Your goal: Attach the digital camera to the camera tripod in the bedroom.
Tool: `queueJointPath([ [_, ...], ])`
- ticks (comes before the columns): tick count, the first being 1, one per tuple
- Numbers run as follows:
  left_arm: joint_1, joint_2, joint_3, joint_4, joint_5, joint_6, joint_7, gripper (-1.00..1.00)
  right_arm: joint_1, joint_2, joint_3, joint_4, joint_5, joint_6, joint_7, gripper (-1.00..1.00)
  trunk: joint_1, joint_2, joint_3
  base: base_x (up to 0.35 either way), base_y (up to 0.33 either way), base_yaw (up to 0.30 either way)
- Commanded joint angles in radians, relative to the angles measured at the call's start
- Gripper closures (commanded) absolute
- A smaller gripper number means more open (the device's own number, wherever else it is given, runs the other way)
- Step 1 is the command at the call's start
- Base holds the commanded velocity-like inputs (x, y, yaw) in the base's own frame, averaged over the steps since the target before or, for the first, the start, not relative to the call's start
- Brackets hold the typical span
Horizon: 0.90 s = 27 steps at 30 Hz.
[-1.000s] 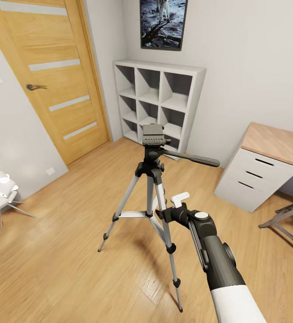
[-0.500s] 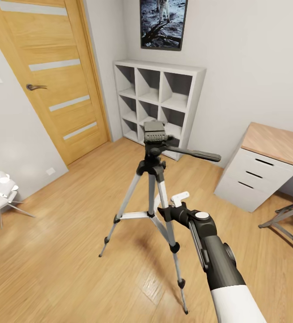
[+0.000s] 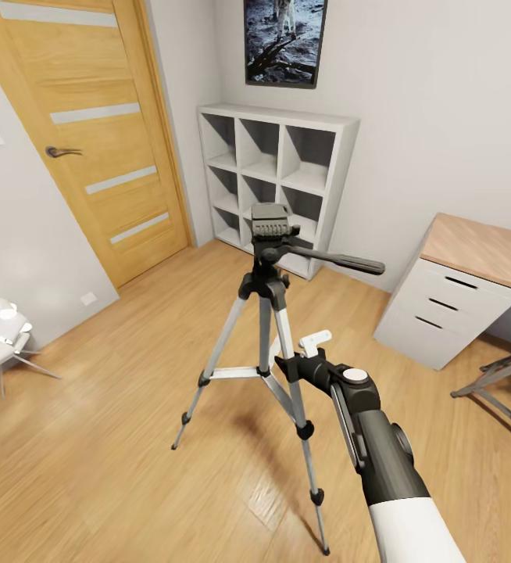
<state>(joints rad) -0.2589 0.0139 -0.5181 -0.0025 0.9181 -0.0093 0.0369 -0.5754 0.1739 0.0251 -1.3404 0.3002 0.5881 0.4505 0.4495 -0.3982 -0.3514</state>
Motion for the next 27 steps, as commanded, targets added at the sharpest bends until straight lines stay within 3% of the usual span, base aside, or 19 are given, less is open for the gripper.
queueJointPath([
  [1, 0.000, -0.001, -0.009, 0.000, 0.005, -0.001, 0.003, 1.00, -0.001, 0.001, -0.001, -0.002, 0.006, 0.002, 0.008, 1.00, 0.000, -0.002, -0.002, 0.000, 0.000, 0.000],
  [8, 0.000, 0.004, -0.012, -0.004, -0.006, 0.009, 0.006, 1.00, 0.000, 0.001, -0.001, -0.002, 0.012, -0.005, 0.007, 1.00, 0.000, -0.002, -0.002, 0.000, 0.000, 0.000],
  [13, -0.004, 0.037, -0.011, -0.021, -0.010, 0.016, 0.005, 1.00, 0.000, 0.001, -0.001, -0.002, 0.014, -0.005, 0.006, 1.00, 0.000, -0.002, -0.002, 0.000, 0.000, 0.000],
  [14, -0.013, 0.069, -0.012, -0.072, -0.012, 0.050, 0.005, 1.00, 0.000, 0.001, -0.001, -0.002, 0.014, -0.005, 0.005, 1.00, 0.000, -0.002, -0.002, 0.000, 0.000, 0.000],
  [18, -0.063, 0.139, -0.012, -0.192, -0.013, 0.221, 0.005, 1.00, 0.000, 0.001, 0.000, 0.002, 0.014, -0.009, 0.005, 1.00, 0.000, -0.002, -0.002, 0.000, 0.000, 0.000],
  [19, -0.088, 0.171, -0.012, -0.255, -0.013, 0.296, 0.004, 1.00, 0.000, 0.001, 0.000, 0.005, 0.015, -0.011, 0.005, 1.00, 0.000, -0.002, -0.002, 0.000, 0.000, 0.000],
  [20, -0.134, 0.241, -0.010, -0.406, -0.013, 0.443, 0.004, 1.00, -0.001, 0.001, 0.000, 0.008, 0.014, -0.013, 0.006, 1.00, 0.000, -0.002, -0.002, 0.000, 0.000, 0.000],
  [22, -0.152, 0.286, -0.008, -0.531, -0.012, 0.544, 0.009, 1.00, -0.001, 0.001, -0.001, 0.011, 0.013, -0.014, 0.007, 1.00, 0.000, -0.002, -0.002, 0.000, 0.000, 0.000],
  [24, -0.163, 0.320, -0.005, -0.650, -0.011, 0.634, 0.018, 1.00, -0.002, 0.001, -0.001, 0.014, 0.011, -0.015, 0.007, 1.00, 0.000, -0.002, -0.002, 0.000, 0.000, 0.000],
  [27, -0.181, 0.346, 0.025, -0.779, -0.010, 0.749, 0.040, 1.00, -0.004, 0.001, -0.001, 0.017, 0.008, -0.016, 0.007, 1.00, 0.000, -0.002, -0.002, 0.000, 0.000, 0.000],
])
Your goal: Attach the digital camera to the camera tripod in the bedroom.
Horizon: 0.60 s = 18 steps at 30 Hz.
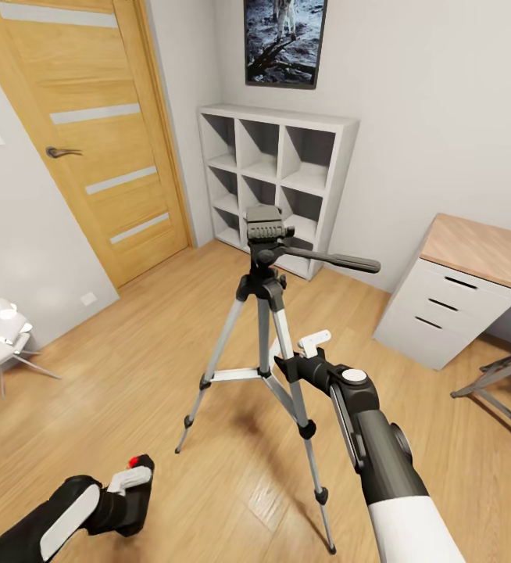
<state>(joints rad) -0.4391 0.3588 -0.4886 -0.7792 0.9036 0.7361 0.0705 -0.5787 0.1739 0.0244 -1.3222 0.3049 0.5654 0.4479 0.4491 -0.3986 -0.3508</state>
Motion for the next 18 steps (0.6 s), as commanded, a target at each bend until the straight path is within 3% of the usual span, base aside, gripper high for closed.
queueJointPath([
  [1, -0.022, 0.008, 0.028, -0.056, 0.005, 0.060, 0.020, 1.00, -0.001, 0.001, -0.001, 0.000, 0.002, 0.007, 0.009, 1.00, 0.001, -0.001, -0.002, 0.000, 0.000, 0.000],
  [4, -0.072, 0.012, 0.093, -0.121, 0.005, 0.146, 0.040, 1.00, -0.002, 0.001, -0.001, 0.001, 0.001, 0.006, 0.009, 1.00, 0.001, -0.001, -0.002, 0.000, 0.000, 0.000],
  [5, -0.110, 0.012, 0.141, -0.154, 0.005, 0.199, 0.054, 1.00, -0.002, 0.001, -0.001, 0.001, 0.001, 0.005, 0.009, 1.00, 0.001, -0.001, -0.002, 0.000, 0.000, 0.000],
  [7, -0.152, 0.012, 0.184, -0.178, 0.004, 0.239, 0.067, 1.00, -0.002, 0.001, -0.001, 0.001, 0.000, 0.001, 0.009, 1.00, 0.001, -0.001, -0.002, 0.000, 0.000, 0.000],
  [8, -0.196, 0.012, 0.217, -0.194, 0.004, 0.263, 0.081, 1.00, -0.002, -0.001, -0.001, 0.003, 0.000, -0.004, 0.009, 1.00, 0.001, -0.001, -0.002, 0.000, 0.000, 0.000],
  [9, -0.294, 0.014, 0.253, -0.206, 0.006, 0.289, 0.110, 1.00, -0.003, -0.004, -0.001, 0.018, 0.000, -0.011, 0.009, 1.00, 0.001, -0.001, -0.002, 0.000, 0.000, 0.000],
  [13, -0.409, 0.016, 0.271, -0.207, 0.008, 0.302, 0.150, 1.00, -0.003, -0.006, -0.001, 0.047, 0.000, -0.017, 0.009, 1.00, 0.001, -0.001, -0.002, 0.000, 0.000, 0.000],
  [18, -0.627, 0.008, 0.279, -0.185, 0.016, 0.310, 0.191, 1.00, -0.003, -0.007, -0.001, 0.068, 0.003, -0.046, 0.009, 1.00, 0.001, -0.001, -0.002, 0.000, 0.000, 0.000],
])
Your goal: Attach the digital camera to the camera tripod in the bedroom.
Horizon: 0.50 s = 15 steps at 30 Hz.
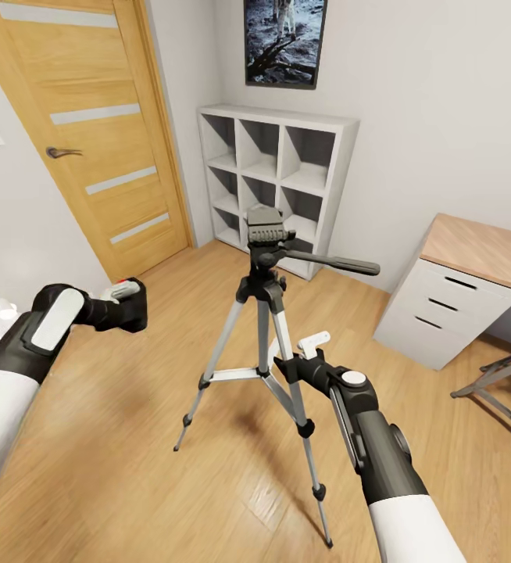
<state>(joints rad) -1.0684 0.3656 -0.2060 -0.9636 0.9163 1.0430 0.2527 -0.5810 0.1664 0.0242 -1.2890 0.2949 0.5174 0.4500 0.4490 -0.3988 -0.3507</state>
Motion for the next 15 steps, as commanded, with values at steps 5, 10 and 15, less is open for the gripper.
queueJointPath([
  [5, -0.213, -0.050, -0.002, 0.094, 0.009, 0.004, 0.017, 1.00, -0.001, 0.001, -0.001, 0.034, 0.017, -0.012, 0.008, 1.00, 0.001, -0.001, -0.002, 0.000, 0.000, 0.000],
  [10, -0.501, -0.192, -0.003, 0.309, 0.001, 0.004, 0.023, 1.00, -0.001, 0.001, -0.001, 0.033, 0.018, -0.015, 0.008, 1.00, 0.001, -0.001, -0.002, 0.000, 0.000, 0.000],
  [15, -0.723, -0.308, -0.004, 0.520, -0.003, 0.002, 0.025, 1.00, -0.001, 0.001, 0.000, 0.033, 0.019, -0.015, 0.008, 1.00, 0.001, -0.001, -0.002, 0.000, 0.000, 0.000],
])
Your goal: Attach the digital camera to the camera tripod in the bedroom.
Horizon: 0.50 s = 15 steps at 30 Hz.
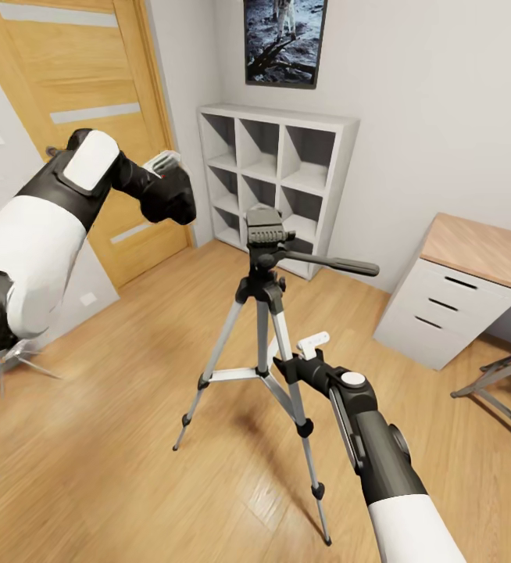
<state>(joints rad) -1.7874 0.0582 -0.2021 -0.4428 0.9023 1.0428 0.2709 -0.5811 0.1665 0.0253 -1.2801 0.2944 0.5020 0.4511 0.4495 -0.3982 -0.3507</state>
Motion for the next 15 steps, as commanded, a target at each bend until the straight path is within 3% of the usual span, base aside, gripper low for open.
queueJointPath([
  [1, -0.068, -0.035, -0.008, 0.045, 0.009, 0.001, 0.007, 1.00, -0.001, 0.001, -0.001, 0.024, 0.020, 0.001, 0.007, 1.00, 0.000, -0.002, -0.002, 0.000, 0.000, 0.000],
  [8, -0.130, -0.077, -0.012, 0.048, 0.007, 0.001, 0.008, 1.00, -0.001, 0.000, -0.001, 0.024, 0.023, 0.001, 0.009, 1.00, 0.000, -0.002, -0.002, 0.000, 0.000, 0.000],
  [15, -0.137, -0.102, -0.072, 0.030, -0.026, -0.008, 0.010, 1.00, -0.001, 0.001, 0.000, 0.020, 0.024, 0.001, 0.009, 1.00, 0.000, -0.002, -0.002, 0.000, 0.000, 0.000],
])
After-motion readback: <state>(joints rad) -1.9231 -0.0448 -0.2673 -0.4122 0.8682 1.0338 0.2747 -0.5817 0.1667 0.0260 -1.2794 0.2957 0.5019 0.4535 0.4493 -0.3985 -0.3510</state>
